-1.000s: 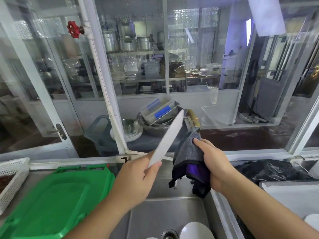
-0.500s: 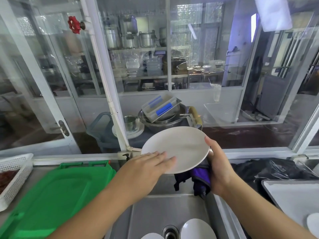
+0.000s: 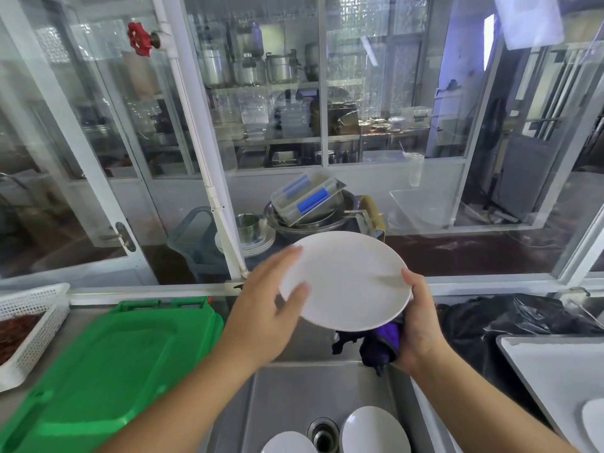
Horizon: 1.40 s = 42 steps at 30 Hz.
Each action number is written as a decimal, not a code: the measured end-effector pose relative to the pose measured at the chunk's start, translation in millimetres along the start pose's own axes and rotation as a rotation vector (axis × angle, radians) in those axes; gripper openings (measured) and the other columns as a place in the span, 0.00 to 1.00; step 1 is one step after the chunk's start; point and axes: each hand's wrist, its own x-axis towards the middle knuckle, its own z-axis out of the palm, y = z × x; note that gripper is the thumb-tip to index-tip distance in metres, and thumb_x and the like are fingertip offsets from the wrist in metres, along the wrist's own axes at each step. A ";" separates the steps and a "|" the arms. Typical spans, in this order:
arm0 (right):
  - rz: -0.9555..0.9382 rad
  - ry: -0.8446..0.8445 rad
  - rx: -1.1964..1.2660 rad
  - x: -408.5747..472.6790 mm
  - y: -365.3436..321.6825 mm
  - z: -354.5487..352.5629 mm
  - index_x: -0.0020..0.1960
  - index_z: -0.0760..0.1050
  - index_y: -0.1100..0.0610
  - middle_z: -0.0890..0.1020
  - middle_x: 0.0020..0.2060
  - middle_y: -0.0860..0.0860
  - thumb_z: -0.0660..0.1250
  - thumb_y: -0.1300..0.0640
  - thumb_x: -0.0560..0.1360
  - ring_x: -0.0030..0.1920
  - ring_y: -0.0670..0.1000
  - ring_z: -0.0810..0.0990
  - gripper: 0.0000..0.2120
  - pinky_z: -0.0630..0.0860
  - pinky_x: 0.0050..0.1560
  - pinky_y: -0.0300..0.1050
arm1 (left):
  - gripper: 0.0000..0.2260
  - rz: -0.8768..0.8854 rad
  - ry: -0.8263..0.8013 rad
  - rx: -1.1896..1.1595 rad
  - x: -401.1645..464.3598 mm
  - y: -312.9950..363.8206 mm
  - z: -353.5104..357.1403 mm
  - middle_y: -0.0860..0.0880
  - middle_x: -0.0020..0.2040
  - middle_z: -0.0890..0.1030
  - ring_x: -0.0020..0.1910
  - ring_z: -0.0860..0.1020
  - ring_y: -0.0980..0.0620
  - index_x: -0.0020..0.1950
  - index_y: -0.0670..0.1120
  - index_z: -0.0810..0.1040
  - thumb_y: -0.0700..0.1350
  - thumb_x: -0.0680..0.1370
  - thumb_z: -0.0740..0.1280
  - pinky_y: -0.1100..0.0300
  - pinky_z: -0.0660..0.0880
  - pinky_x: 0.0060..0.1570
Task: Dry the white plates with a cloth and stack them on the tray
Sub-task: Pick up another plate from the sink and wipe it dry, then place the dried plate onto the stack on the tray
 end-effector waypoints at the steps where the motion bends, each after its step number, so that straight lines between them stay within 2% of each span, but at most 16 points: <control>1: 0.004 0.000 -0.007 0.3 0.2 -2.6 0.56 0.88 0.52 0.86 0.58 0.63 0.70 0.35 0.68 0.52 0.67 0.87 0.26 0.82 0.52 0.65 | 0.25 -0.143 0.057 -0.107 2.8 -0.2 2.9 0.66 0.75 0.70 0.72 0.67 0.69 0.80 0.60 0.66 0.62 0.83 0.60 0.64 0.65 0.71; 3: 0.009 -0.008 -0.018 0.4 0.7 -7.6 0.56 0.88 0.52 0.86 0.59 0.63 0.69 0.35 0.69 0.53 0.68 0.87 0.26 0.81 0.55 0.70 | 0.24 -0.381 0.114 -0.277 8.2 0.6 9.6 0.64 0.72 0.73 0.66 0.72 0.69 0.79 0.59 0.68 0.59 0.83 0.63 0.56 0.70 0.72; 5: 0.004 -0.014 -0.032 -1.5 0.6 -11.4 0.57 0.87 0.53 0.86 0.59 0.64 0.70 0.35 0.68 0.55 0.69 0.86 0.27 0.77 0.59 0.75 | 0.18 -0.560 0.149 -0.471 12.6 4.7 16.8 0.66 0.65 0.79 0.64 0.76 0.62 0.74 0.60 0.75 0.57 0.83 0.64 0.49 0.74 0.70; 7: 0.008 -0.004 -0.041 -4.4 -1.2 -16.1 0.56 0.87 0.52 0.86 0.59 0.64 0.70 0.35 0.68 0.54 0.69 0.87 0.27 0.81 0.55 0.73 | 0.10 -0.696 0.193 -0.666 17.4 9.5 23.8 0.64 0.51 0.86 0.57 0.82 0.56 0.59 0.62 0.85 0.51 0.83 0.65 0.53 0.81 0.55; 8: 0.018 0.006 -0.039 -5.7 -2.6 -19.8 0.56 0.88 0.52 0.86 0.58 0.64 0.70 0.35 0.69 0.53 0.69 0.87 0.26 0.84 0.50 0.70 | 0.10 -0.754 0.216 -0.730 18.8 10.5 27.7 0.61 0.48 0.87 0.54 0.84 0.53 0.55 0.60 0.86 0.48 0.83 0.66 0.55 0.82 0.47; 9: 0.032 0.013 -0.037 -6.7 -4.2 -24.3 0.55 0.88 0.52 0.86 0.57 0.64 0.69 0.35 0.70 0.51 0.69 0.87 0.25 0.84 0.46 0.67 | 0.10 -0.810 0.234 -0.777 19.5 9.5 32.0 0.58 0.48 0.88 0.53 0.85 0.50 0.56 0.57 0.86 0.46 0.82 0.67 0.55 0.82 0.43; 12: 0.054 0.017 -0.057 -11.0 -11.1 -39.6 0.54 0.88 0.52 0.87 0.57 0.63 0.68 0.35 0.71 0.50 0.69 0.88 0.25 0.84 0.43 0.63 | 0.13 -0.904 0.218 -0.879 18.5 9.3 46.0 0.49 0.50 0.89 0.50 0.87 0.46 0.57 0.50 0.87 0.38 0.81 0.66 0.53 0.82 0.43; 15: 0.056 0.067 -0.097 -15.9 -20.2 -61.6 0.57 0.87 0.52 0.87 0.58 0.62 0.70 0.36 0.71 0.54 0.67 0.87 0.24 0.85 0.45 0.61 | 0.15 -0.948 0.153 -0.971 15.6 12.6 58.5 0.47 0.49 0.89 0.39 0.86 0.51 0.54 0.50 0.89 0.35 0.80 0.65 0.56 0.82 0.36; 19: 0.077 0.152 -0.180 -22.4 -31.1 -96.9 0.62 0.84 0.58 0.87 0.55 0.64 0.72 0.44 0.76 0.51 0.67 0.88 0.21 0.85 0.43 0.59 | 0.15 -0.953 0.093 -1.031 10.4 19.0 78.8 0.44 0.54 0.88 0.41 0.87 0.49 0.60 0.46 0.87 0.34 0.80 0.65 0.56 0.82 0.34; 22: 0.059 0.225 -0.252 -30.8 -37.9 -123.1 0.59 0.83 0.61 0.87 0.53 0.65 0.75 0.50 0.74 0.47 0.64 0.88 0.19 0.85 0.41 0.58 | 0.16 -0.967 0.066 -1.030 5.6 27.8 98.8 0.43 0.54 0.88 0.39 0.87 0.50 0.62 0.45 0.86 0.33 0.80 0.64 0.57 0.81 0.33; 25: 0.000 0.253 -0.314 -40.9 -44.2 -149.7 0.52 0.85 0.57 0.87 0.52 0.64 0.75 0.57 0.75 0.44 0.62 0.88 0.07 0.85 0.42 0.56 | 0.17 -0.987 0.001 -1.009 2.0 34.5 120.0 0.44 0.54 0.88 0.38 0.86 0.50 0.64 0.45 0.85 0.33 0.81 0.63 0.56 0.82 0.34; 27: -0.015 0.316 -0.358 -47.7 -47.8 -166.8 0.52 0.85 0.57 0.87 0.50 0.64 0.76 0.59 0.74 0.45 0.64 0.88 0.07 0.85 0.44 0.59 | 0.17 -0.994 -0.056 -1.009 1.7 39.7 134.0 0.42 0.56 0.87 0.41 0.85 0.47 0.65 0.45 0.84 0.33 0.81 0.63 0.53 0.82 0.38; 30: 0.000 0.439 -0.404 -59.3 -53.8 -187.8 0.53 0.85 0.62 0.87 0.47 0.66 0.77 0.60 0.72 0.42 0.66 0.88 0.11 0.85 0.43 0.60 | 0.16 -1.009 -0.127 -1.022 5.9 47.6 155.7 0.40 0.56 0.87 0.45 0.84 0.43 0.66 0.43 0.83 0.34 0.82 0.63 0.48 0.80 0.45; 33: -0.008 0.534 -0.418 -74.3 -61.5 -203.8 0.50 0.86 0.63 0.88 0.45 0.65 0.79 0.59 0.70 0.42 0.66 0.88 0.11 0.85 0.42 0.58 | 0.14 -0.998 -0.223 -1.026 12.5 52.8 178.4 0.41 0.54 0.87 0.46 0.84 0.43 0.64 0.43 0.83 0.34 0.83 0.64 0.48 0.82 0.46; 37: -0.042 0.655 -0.418 -104.1 -71.8 -224.0 0.46 0.88 0.56 0.89 0.46 0.62 0.82 0.54 0.62 0.44 0.66 0.89 0.14 0.85 0.47 0.60 | 0.13 -1.000 -0.394 -1.047 21.8 60.9 210.6 0.43 0.55 0.88 0.49 0.85 0.44 0.63 0.45 0.84 0.34 0.83 0.64 0.53 0.83 0.37; 42: -0.071 0.825 -0.429 -142.1 -78.7 -254.7 0.44 0.87 0.54 0.88 0.43 0.61 0.83 0.51 0.58 0.42 0.66 0.88 0.16 0.86 0.45 0.62 | 0.14 -1.000 -0.608 -1.017 21.7 77.8 260.6 0.42 0.53 0.88 0.47 0.84 0.44 0.62 0.48 0.85 0.36 0.82 0.65 0.53 0.82 0.38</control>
